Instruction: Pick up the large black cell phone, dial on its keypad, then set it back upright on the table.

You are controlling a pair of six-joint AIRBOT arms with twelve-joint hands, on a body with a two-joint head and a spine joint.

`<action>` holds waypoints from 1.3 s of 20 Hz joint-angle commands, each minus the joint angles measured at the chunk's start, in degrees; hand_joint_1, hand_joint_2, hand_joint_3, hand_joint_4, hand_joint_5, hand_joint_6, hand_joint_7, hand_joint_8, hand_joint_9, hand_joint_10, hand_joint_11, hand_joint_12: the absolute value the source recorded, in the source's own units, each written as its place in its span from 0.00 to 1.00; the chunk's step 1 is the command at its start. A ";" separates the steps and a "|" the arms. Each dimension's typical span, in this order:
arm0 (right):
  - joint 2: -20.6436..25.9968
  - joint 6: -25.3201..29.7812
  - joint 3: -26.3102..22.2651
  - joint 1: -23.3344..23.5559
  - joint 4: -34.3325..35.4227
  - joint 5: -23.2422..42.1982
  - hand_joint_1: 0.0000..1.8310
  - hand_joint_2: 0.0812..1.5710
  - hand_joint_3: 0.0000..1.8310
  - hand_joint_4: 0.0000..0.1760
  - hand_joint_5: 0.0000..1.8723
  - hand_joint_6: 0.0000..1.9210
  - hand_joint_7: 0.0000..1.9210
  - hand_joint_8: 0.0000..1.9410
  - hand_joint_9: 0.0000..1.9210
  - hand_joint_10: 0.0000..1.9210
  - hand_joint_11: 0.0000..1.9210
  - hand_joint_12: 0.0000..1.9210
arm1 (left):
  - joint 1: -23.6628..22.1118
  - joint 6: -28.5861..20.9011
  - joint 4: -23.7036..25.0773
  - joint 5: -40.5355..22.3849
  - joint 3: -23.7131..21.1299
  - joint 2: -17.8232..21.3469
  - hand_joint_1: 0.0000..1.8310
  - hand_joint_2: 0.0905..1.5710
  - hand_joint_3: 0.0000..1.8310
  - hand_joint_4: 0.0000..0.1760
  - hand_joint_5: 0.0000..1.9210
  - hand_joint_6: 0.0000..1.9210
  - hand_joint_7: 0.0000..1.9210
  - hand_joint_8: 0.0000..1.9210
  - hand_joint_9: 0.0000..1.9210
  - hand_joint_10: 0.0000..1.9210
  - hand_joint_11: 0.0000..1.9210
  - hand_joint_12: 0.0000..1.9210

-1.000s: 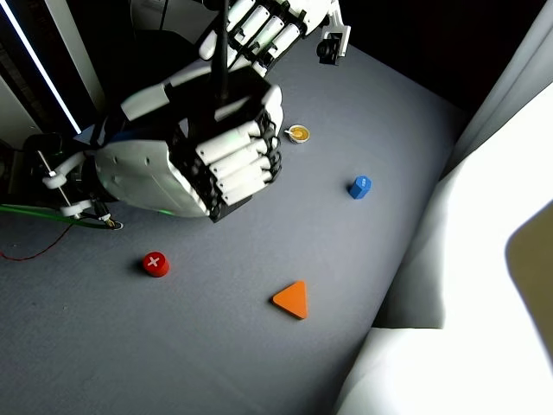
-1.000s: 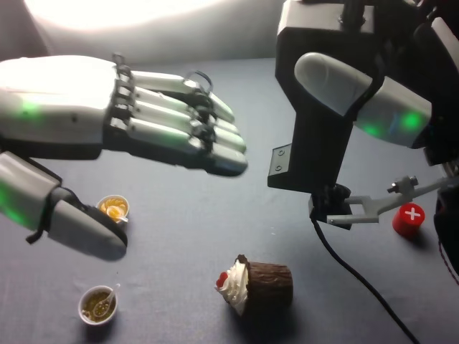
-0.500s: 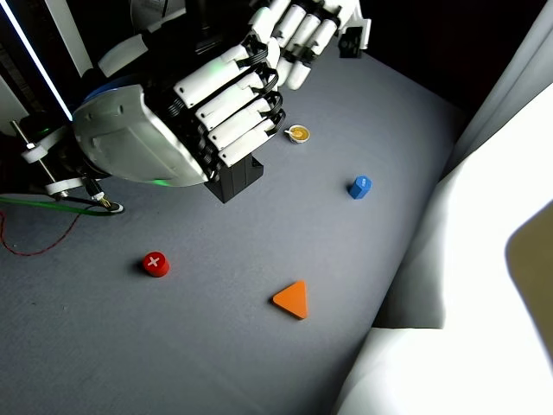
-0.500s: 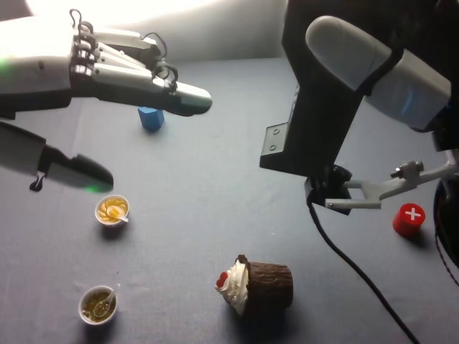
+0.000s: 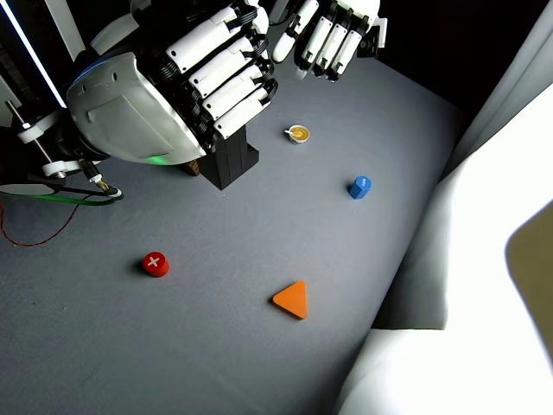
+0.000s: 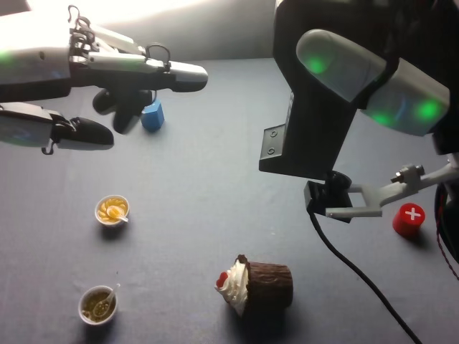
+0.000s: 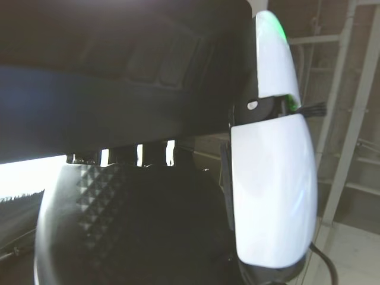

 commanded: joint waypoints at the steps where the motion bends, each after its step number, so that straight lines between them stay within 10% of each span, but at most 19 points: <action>1: 0.89 0.80 -0.03 0.58 -2.21 7.04 0.74 0.74 0.00 0.00 0.43 0.55 0.44 0.63 0.41 0.79 0.36 0.82 | -1.20 0.52 -7.10 -3.05 0.03 0.07 0.71 0.78 0.00 0.73 0.03 0.00 0.37 0.77 0.47 1.00 0.43 1.00; 9: 0.92 0.53 0.38 2.26 -0.85 7.23 0.75 0.73 0.00 0.00 0.44 0.54 0.47 0.57 0.44 0.75 0.40 0.77 | -1.22 1.52 -8.27 -1.68 -0.45 -2.85 0.70 0.82 0.01 0.99 0.00 0.00 0.32 0.85 0.37 1.00 0.42 1.00; 15: 0.37 0.43 0.63 2.66 -0.26 7.22 0.74 0.73 0.00 0.00 0.43 0.55 0.45 0.61 0.43 0.76 0.38 0.78 | -2.27 2.53 -9.31 1.07 -2.04 -5.20 0.70 0.82 0.00 0.77 0.01 0.00 0.32 0.85 0.44 1.00 0.50 1.00; 26: -0.49 0.31 0.77 4.05 -0.19 7.18 0.75 0.70 0.00 0.00 0.48 0.51 0.50 0.53 0.47 0.68 0.41 0.71 | -0.46 6.40 -13.70 3.42 -3.70 -8.04 0.70 0.82 0.00 0.78 0.00 0.00 0.32 0.86 0.43 1.00 0.48 1.00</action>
